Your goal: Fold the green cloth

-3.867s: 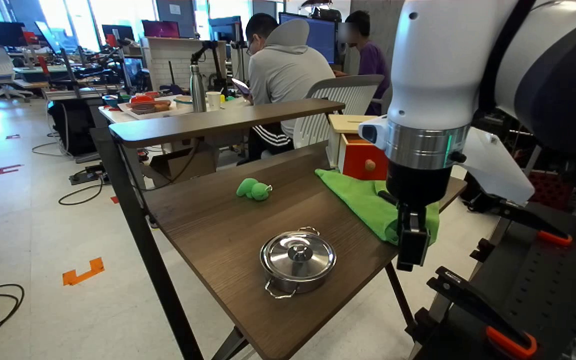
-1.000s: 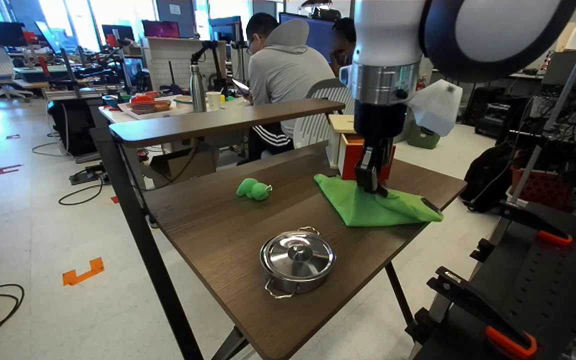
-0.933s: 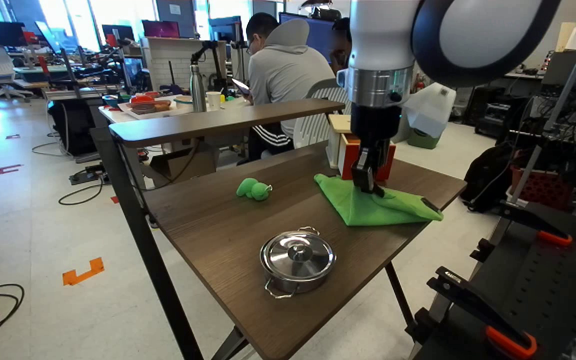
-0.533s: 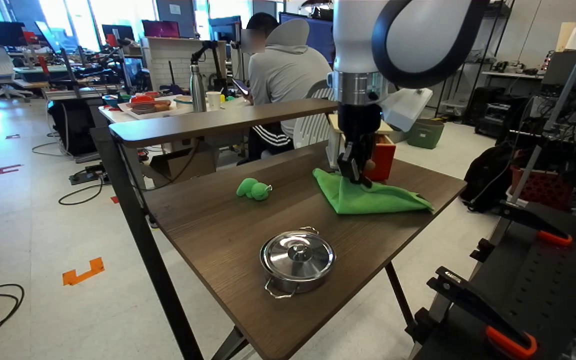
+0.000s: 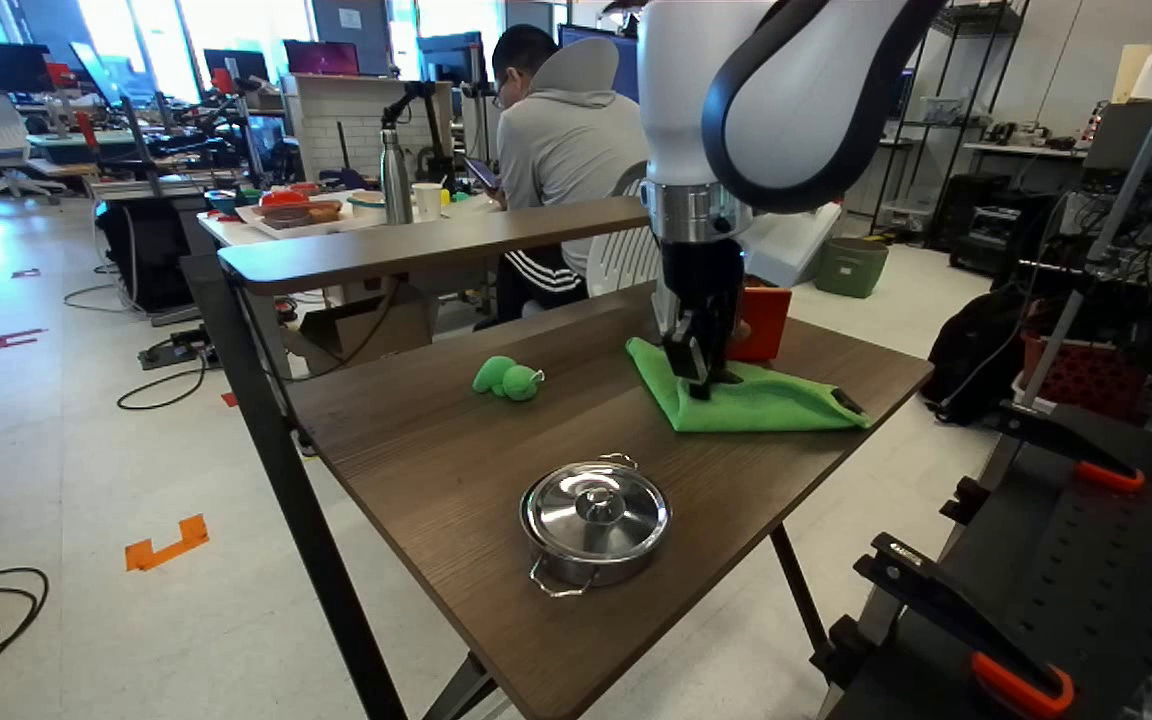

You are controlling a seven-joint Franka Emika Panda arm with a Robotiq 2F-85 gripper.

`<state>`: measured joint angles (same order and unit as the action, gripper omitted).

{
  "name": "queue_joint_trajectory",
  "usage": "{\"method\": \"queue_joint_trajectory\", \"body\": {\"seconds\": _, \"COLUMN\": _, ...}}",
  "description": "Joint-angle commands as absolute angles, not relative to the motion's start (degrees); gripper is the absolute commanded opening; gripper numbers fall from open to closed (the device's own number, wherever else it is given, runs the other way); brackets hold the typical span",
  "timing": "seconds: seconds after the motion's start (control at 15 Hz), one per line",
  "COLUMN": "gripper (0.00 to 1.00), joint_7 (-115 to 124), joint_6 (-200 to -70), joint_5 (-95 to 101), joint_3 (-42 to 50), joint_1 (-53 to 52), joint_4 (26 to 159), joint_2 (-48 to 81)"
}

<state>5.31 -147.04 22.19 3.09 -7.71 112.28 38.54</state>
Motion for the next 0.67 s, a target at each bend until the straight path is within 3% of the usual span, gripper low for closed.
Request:
{"method": "queue_joint_trajectory", "body": {"seconds": 0.0, "gripper": 0.76, "joint_7": 4.9, "joint_6": -144.7, "joint_5": 20.9, "joint_3": 3.8, "joint_1": -8.8, "joint_4": 110.2, "joint_2": 39.2}}
{"method": "queue_joint_trajectory", "body": {"seconds": 0.2, "gripper": 0.99, "joint_7": 6.1, "joint_6": -145.3, "joint_5": 21.5, "joint_3": 4.6, "joint_1": -9.4, "joint_4": 111.8, "joint_2": 36.6}}
{"method": "queue_joint_trajectory", "body": {"seconds": 0.6, "gripper": 1.0, "joint_7": 11.0, "joint_6": -146.6, "joint_5": 20.9, "joint_3": 5.2, "joint_1": -10.2, "joint_4": 120.4, "joint_2": 25.3}}
